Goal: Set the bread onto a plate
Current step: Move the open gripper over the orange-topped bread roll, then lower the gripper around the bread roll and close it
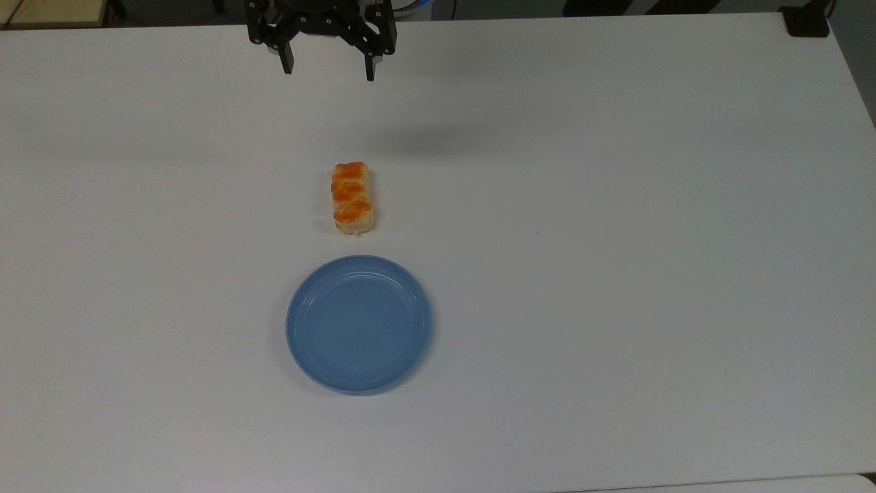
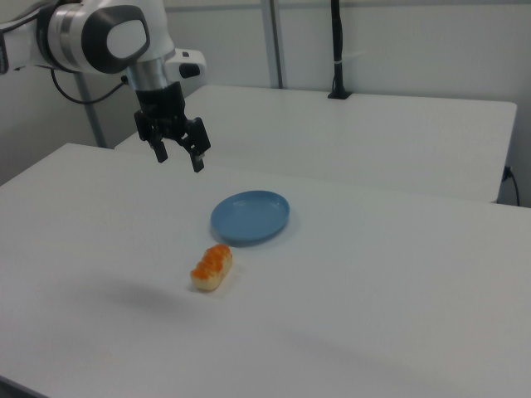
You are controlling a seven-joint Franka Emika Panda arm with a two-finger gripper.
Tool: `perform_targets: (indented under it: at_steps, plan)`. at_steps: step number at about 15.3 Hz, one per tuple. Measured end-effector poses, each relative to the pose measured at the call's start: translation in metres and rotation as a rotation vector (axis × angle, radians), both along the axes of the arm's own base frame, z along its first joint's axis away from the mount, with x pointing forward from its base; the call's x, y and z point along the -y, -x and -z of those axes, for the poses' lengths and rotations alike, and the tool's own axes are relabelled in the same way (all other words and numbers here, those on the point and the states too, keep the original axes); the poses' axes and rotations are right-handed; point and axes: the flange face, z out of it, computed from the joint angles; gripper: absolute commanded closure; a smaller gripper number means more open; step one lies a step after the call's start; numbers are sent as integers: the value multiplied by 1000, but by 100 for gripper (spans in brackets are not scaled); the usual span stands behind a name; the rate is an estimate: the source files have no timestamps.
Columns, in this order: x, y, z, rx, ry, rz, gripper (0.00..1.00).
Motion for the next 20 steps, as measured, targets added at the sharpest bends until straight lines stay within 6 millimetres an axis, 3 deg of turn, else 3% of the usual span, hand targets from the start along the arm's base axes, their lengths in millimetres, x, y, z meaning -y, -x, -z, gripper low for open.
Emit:
perform_targets:
  at_steps: [5, 14, 20]
  plan:
    - [2, -2, 40, -56, 1, -42, 0]
    - [-1, -20, 174, -79, 12, -56, 0]
    - [-2, -17, 225, -109, 19, -79, 0]
